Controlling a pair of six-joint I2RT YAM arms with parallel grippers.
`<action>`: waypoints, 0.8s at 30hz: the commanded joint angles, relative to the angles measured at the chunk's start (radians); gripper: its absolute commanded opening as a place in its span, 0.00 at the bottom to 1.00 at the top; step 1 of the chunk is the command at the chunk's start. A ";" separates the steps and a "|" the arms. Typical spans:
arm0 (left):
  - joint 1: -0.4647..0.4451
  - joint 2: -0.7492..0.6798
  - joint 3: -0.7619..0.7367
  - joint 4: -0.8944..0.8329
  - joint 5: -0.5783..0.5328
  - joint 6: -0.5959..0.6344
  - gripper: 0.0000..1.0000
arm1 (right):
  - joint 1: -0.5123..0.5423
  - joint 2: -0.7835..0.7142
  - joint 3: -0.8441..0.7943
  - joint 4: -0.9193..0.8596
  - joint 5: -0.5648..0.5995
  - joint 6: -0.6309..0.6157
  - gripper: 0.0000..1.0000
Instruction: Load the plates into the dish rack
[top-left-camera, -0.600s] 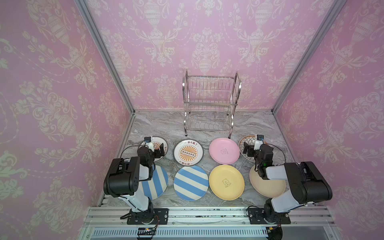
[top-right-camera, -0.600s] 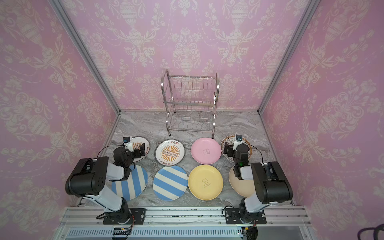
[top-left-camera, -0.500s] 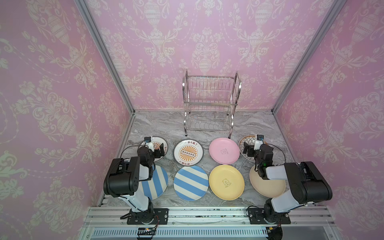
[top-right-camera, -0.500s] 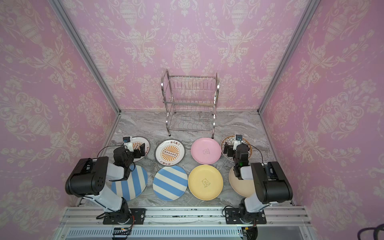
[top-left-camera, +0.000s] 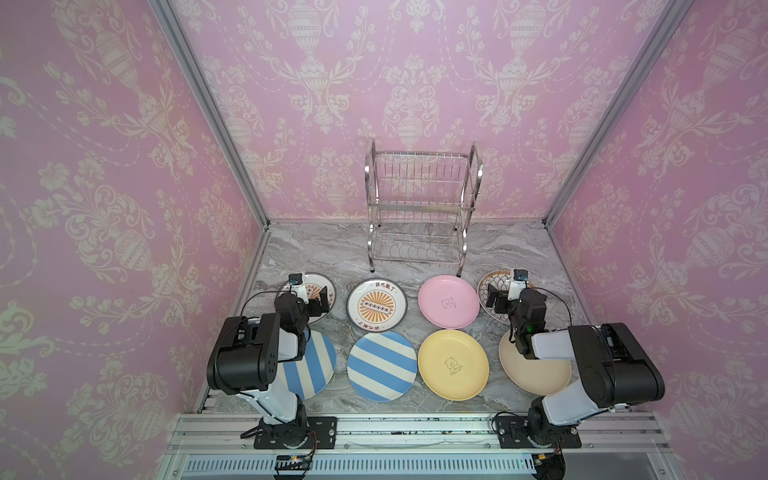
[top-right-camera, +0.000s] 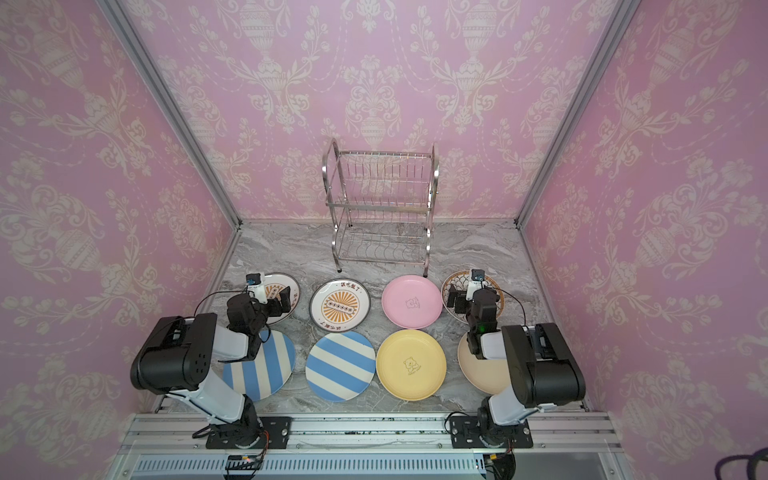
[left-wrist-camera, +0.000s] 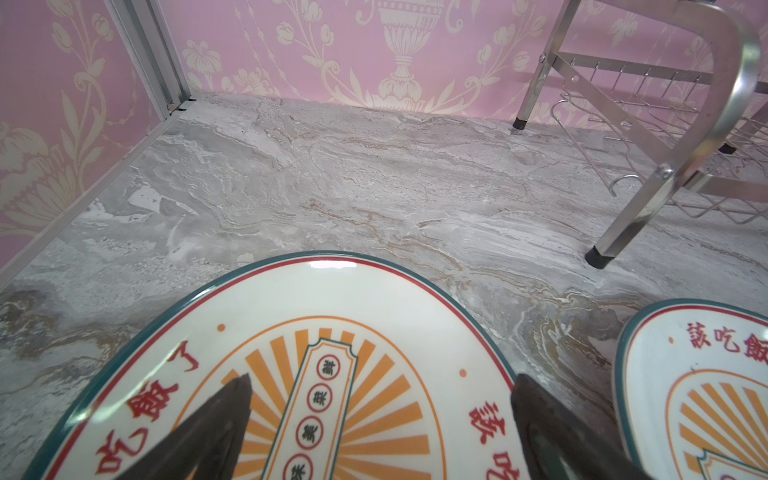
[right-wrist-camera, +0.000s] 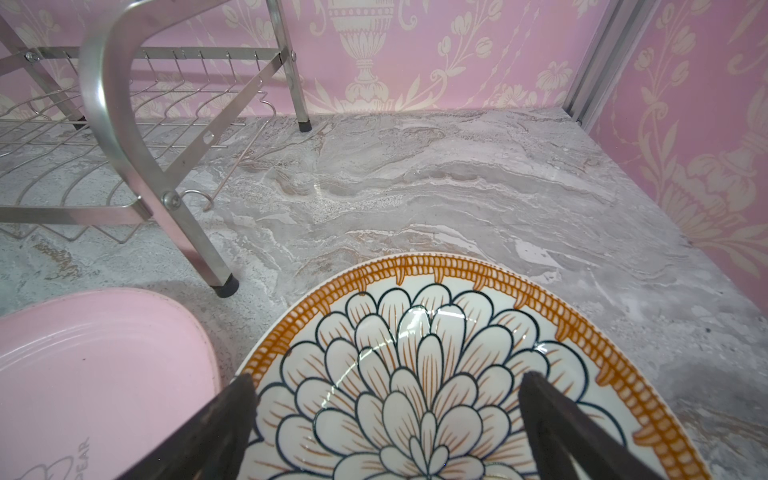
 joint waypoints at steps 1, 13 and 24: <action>-0.003 0.000 0.015 0.003 0.041 0.030 0.99 | 0.005 -0.007 0.016 0.000 -0.014 -0.007 1.00; -0.003 0.000 0.014 0.004 0.041 0.029 0.99 | -0.005 -0.006 0.017 -0.001 -0.035 -0.001 1.00; -0.003 -0.170 0.082 -0.283 -0.017 0.014 0.99 | -0.092 -0.321 0.242 -0.705 -0.028 0.046 0.99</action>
